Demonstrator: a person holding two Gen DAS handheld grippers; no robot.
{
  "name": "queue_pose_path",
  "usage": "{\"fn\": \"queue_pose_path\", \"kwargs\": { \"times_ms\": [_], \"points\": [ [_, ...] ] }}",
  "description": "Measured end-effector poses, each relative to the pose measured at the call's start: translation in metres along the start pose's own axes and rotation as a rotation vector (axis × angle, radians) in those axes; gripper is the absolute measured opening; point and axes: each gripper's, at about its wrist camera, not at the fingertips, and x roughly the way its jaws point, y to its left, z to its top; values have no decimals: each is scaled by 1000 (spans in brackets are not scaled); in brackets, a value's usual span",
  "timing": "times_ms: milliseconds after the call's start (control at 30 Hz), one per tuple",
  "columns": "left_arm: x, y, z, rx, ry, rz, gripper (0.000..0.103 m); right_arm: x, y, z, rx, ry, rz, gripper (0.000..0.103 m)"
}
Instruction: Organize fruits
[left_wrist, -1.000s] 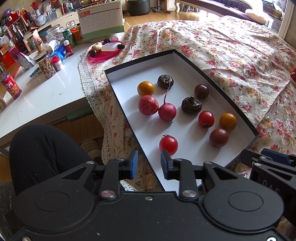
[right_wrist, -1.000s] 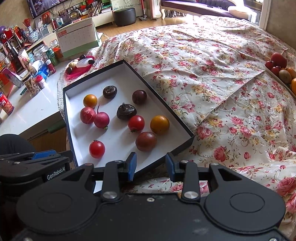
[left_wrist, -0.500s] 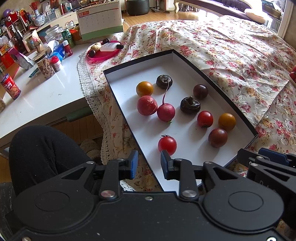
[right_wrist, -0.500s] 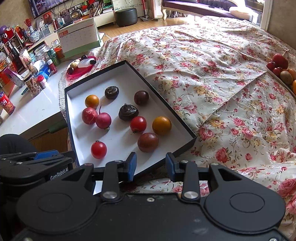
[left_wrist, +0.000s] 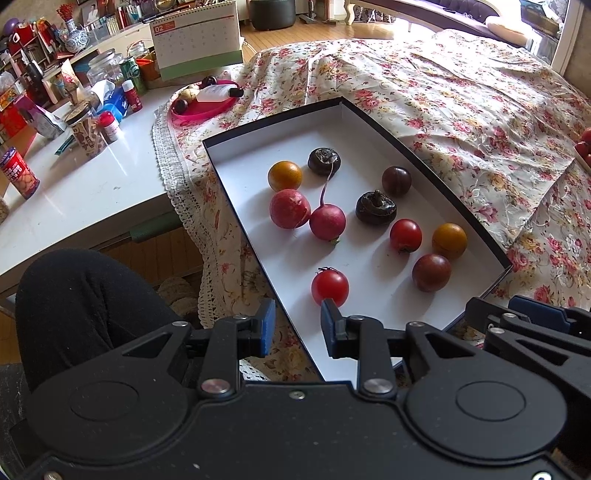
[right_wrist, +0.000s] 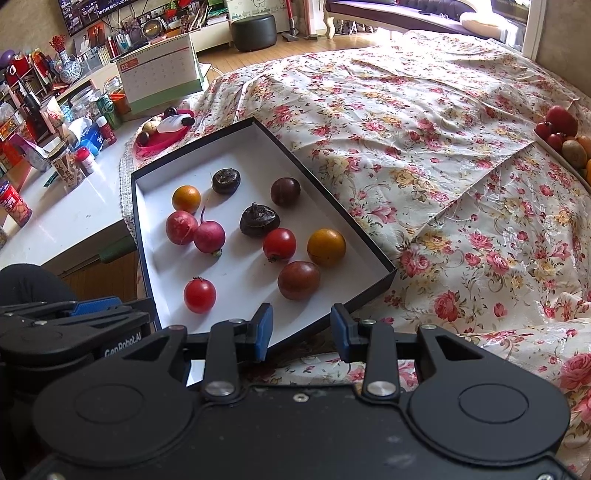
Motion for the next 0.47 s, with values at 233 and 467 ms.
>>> {"fn": "queue_pose_path", "kwargs": {
  "times_ms": [233, 467],
  "points": [
    [0, -1, -1, 4, -2, -5, 38, 0, 0, 0, 2, 1, 4, 38],
    [-1, -3, 1, 10, -9, -3, 38, 3, -1, 0, 8, 10, 1, 38]
  ]
}}
